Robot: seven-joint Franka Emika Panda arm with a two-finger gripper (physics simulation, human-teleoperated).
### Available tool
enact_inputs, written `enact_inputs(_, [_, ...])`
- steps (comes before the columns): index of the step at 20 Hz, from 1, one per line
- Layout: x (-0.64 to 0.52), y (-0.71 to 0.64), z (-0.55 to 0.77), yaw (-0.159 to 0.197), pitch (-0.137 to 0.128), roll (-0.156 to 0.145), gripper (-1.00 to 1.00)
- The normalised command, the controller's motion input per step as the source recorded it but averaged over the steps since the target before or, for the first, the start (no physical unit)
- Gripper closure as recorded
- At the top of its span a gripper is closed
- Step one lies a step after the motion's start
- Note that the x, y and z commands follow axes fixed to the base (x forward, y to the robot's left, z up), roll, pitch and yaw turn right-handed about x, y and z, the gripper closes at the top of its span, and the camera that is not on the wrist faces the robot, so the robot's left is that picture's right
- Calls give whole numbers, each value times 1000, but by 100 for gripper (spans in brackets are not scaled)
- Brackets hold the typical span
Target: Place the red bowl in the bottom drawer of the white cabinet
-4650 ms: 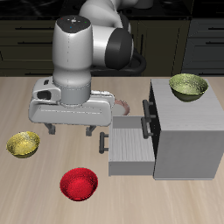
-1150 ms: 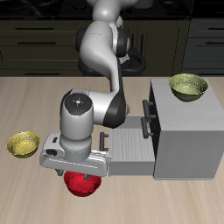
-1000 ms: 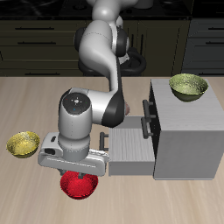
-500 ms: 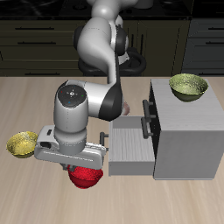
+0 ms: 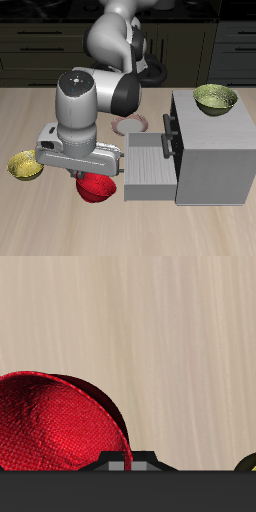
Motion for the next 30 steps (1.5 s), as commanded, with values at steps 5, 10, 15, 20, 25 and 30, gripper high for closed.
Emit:
enact_inputs(5, [-245, -72, 461, -34, -54, 18, 100])
enact_inputs(10, [-221, 73, 317, -15, -49, 46, 100])
enact_inputs(15, [-310, 77, 198, 14, -22, 27, 100])
enact_inputs(20, [-245, 64, 146, 18, -10, 15, 100])
enact_inputs(25, [-349, 148, 154, 3, 15, 5, 100])
enact_inputs(30, [-297, 226, 126, -28, -23, 43, 100])
